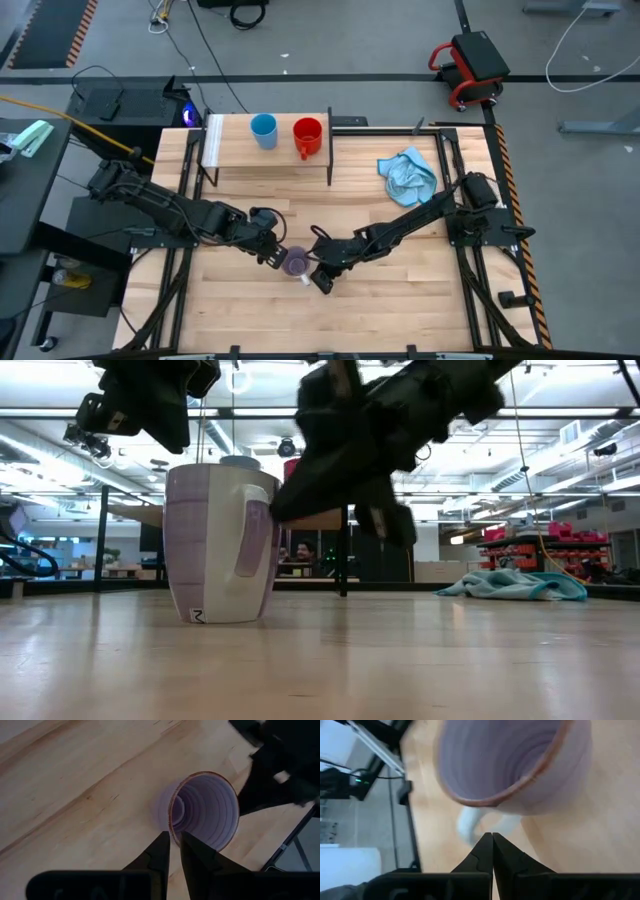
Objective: Stack small to large cups/mugs on shelf
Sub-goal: Put the purple cup on the shelf
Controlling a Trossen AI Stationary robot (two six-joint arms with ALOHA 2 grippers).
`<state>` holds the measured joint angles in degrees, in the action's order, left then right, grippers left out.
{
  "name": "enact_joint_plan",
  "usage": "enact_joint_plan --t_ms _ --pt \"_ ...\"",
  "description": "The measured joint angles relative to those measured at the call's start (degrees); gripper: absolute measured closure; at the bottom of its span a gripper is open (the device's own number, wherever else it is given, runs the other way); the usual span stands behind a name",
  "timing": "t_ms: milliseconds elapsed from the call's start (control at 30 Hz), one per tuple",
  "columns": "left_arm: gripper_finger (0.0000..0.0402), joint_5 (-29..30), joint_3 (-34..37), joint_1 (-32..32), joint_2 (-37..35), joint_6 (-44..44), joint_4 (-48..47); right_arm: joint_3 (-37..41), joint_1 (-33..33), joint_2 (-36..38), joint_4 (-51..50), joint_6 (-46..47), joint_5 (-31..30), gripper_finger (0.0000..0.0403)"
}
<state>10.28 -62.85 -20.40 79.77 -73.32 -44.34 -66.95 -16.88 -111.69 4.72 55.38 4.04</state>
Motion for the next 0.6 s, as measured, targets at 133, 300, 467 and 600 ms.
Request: enact_joint_plan --t_ms 133,300,467,600 --pt "0.0351 -0.02 0.00 0.00 0.00 -0.35 0.00 -4.03 -0.17 -3.78 0.02 -1.01 1.75 0.0395" --pt "0.0351 -0.02 0.00 -0.01 0.00 -0.81 -0.18 -9.78 -0.15 -6.85 -1.30 -2.53 1.83 0.0395" --pt "0.0351 -0.02 0.00 -0.04 0.00 -0.59 -0.34 -12.24 0.20 -6.31 -6.98 -4.82 0.61 0.0395" --pt "0.0351 -0.02 0.00 -0.02 0.00 0.40 -0.73 -12.18 0.35 -6.06 -11.74 -4.60 -0.14 0.0395"
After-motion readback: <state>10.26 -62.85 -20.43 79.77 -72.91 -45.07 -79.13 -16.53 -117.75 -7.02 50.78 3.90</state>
